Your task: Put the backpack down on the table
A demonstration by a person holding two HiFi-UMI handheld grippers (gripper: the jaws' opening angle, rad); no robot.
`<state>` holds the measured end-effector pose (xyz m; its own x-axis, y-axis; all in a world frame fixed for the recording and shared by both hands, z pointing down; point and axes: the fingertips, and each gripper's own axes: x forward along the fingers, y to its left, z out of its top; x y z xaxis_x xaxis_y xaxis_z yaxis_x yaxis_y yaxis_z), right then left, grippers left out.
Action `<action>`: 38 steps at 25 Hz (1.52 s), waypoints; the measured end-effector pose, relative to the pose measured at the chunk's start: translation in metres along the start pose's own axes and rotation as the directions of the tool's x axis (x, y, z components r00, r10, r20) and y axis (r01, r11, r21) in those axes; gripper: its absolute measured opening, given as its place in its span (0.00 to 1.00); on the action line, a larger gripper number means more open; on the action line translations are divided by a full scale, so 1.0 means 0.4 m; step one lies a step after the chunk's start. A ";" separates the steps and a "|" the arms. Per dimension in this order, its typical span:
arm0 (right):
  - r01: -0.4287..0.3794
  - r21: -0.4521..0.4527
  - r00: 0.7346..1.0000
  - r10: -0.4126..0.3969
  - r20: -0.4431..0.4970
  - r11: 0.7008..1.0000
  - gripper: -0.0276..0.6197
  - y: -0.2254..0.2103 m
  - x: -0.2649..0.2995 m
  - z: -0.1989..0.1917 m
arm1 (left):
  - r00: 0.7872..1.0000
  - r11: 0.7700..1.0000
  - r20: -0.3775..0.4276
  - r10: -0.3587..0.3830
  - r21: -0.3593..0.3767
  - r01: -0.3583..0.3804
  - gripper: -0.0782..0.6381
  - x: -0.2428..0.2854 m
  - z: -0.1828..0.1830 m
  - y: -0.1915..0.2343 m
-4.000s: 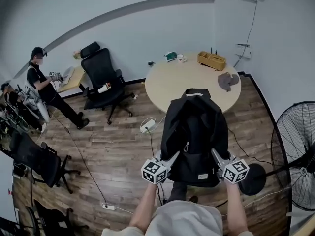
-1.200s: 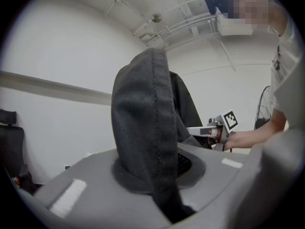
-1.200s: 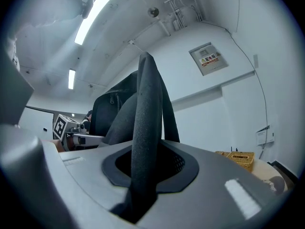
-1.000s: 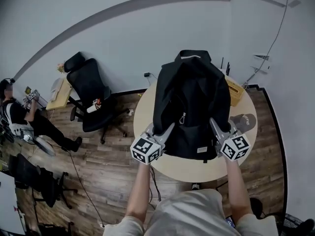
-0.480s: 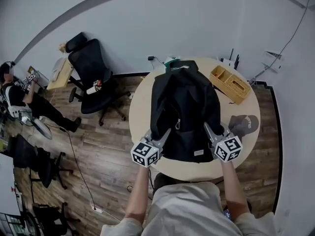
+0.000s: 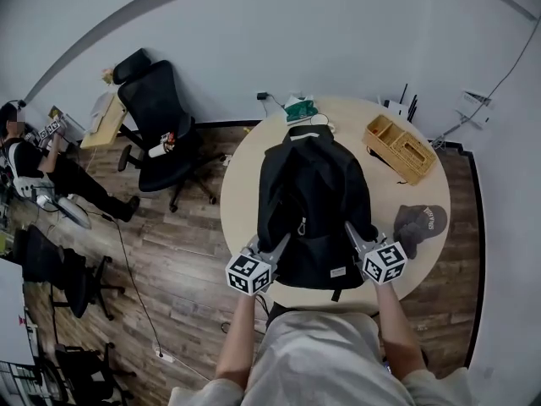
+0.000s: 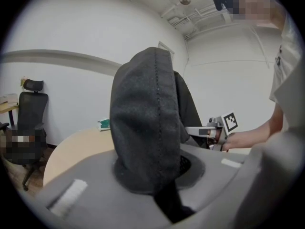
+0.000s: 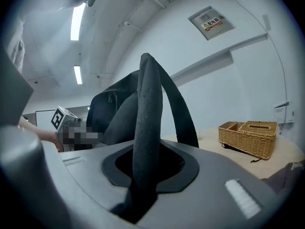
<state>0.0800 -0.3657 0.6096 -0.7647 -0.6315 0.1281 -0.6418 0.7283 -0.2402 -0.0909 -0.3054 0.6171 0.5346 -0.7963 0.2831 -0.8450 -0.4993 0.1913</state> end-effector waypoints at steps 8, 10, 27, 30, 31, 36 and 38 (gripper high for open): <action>0.027 0.018 0.999 -0.027 -0.028 0.999 0.15 -0.053 0.045 -0.038 | 0.999 0.999 -0.014 0.034 0.002 -0.034 0.24 0.058 -0.015 0.044; 0.035 0.018 0.999 -0.034 -0.039 0.999 0.15 -0.067 0.056 -0.043 | 0.999 0.999 -0.018 0.041 -0.005 -0.042 0.24 0.072 -0.017 0.056; 0.119 0.058 0.984 -0.110 -0.138 0.991 0.15 -0.153 0.145 -0.095 | 0.998 0.994 -0.057 0.038 -0.099 -0.044 0.25 0.175 -0.037 0.155; 0.133 0.076 0.982 -0.121 -0.148 0.988 0.15 -0.161 0.153 -0.109 | 0.997 0.993 -0.069 0.029 -0.112 -0.036 0.25 0.187 -0.045 0.171; 0.137 0.084 0.981 -0.124 -0.151 0.987 0.15 -0.164 0.156 -0.113 | 0.997 0.993 -0.074 0.025 -0.115 -0.034 0.25 0.191 -0.048 0.176; 0.166 0.127 0.976 -0.144 -0.164 0.978 0.15 -0.186 0.152 -0.137 | 0.995 0.992 -0.096 0.012 -0.128 -0.024 0.27 0.222 -0.060 0.187; 0.181 0.148 0.973 -0.155 -0.169 0.972 0.15 -0.197 0.149 -0.147 | 0.994 0.991 -0.109 0.007 -0.129 -0.022 0.27 0.237 -0.064 0.190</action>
<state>0.0817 -0.4451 0.6926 -0.6547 -0.6828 0.3243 -0.7534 0.5549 -0.3528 -0.1042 -0.4101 0.6826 0.5264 -0.7580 0.3852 -0.8478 -0.4337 0.3052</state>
